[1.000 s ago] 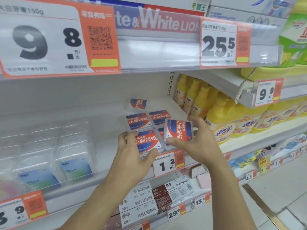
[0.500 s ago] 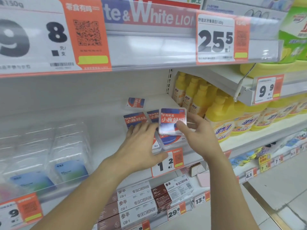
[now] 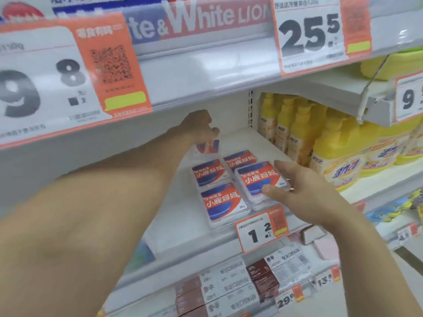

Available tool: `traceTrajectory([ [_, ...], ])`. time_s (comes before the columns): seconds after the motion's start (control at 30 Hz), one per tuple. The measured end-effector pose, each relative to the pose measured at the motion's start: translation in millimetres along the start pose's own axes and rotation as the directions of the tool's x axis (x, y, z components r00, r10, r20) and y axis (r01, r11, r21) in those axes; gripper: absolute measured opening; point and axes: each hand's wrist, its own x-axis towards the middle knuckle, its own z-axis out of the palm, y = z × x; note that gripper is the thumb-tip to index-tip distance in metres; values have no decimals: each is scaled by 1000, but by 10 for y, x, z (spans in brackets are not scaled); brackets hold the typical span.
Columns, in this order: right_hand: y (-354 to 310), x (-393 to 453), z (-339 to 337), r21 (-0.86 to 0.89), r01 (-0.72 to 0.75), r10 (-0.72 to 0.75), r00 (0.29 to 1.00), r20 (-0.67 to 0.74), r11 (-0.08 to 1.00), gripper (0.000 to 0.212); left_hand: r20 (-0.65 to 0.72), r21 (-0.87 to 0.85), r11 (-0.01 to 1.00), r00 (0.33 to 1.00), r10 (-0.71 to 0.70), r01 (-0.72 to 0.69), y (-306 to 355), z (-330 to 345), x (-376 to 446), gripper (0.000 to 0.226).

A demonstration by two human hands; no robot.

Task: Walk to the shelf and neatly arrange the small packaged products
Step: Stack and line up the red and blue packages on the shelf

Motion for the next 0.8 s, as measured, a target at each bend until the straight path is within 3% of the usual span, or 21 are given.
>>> traceTrajectory([
  [0.13,29,60,-41,51,-16,16,1000,10,999,58,247,36,997,966,-73,66,-262,215,239,85],
  [0.23,54,85,-70,32,-10,10,1000,25,999,61,350,97,995,934,-69,37,-333,373,237,86],
  [0.3,45,78,-69,32,-6,5,1000,19,999,63,276,138,990,959,-68,31,-355,458,227,82],
  [0.4,22,72,-34,-51,24,-24,1000,7,998,67,151,117,973,964,-217,200,-365,497,202,95],
  [0.5,2,51,-24,-113,62,-62,998,6,992,70,34,-32,954,954,-297,298,-304,388,178,98],
  [0.57,10,58,-31,-79,43,-44,999,-6,996,73,-35,-327,902,950,-311,283,-168,224,93,97],
  [0.63,6,61,-39,-39,5,-7,998,-57,999,74,-52,-609,758,942,-332,233,30,38,-75,104],
  [0.8,-61,27,21,-48,-31,23,988,-152,998,71,-239,-709,705,933,-268,21,367,-150,-820,72],
])
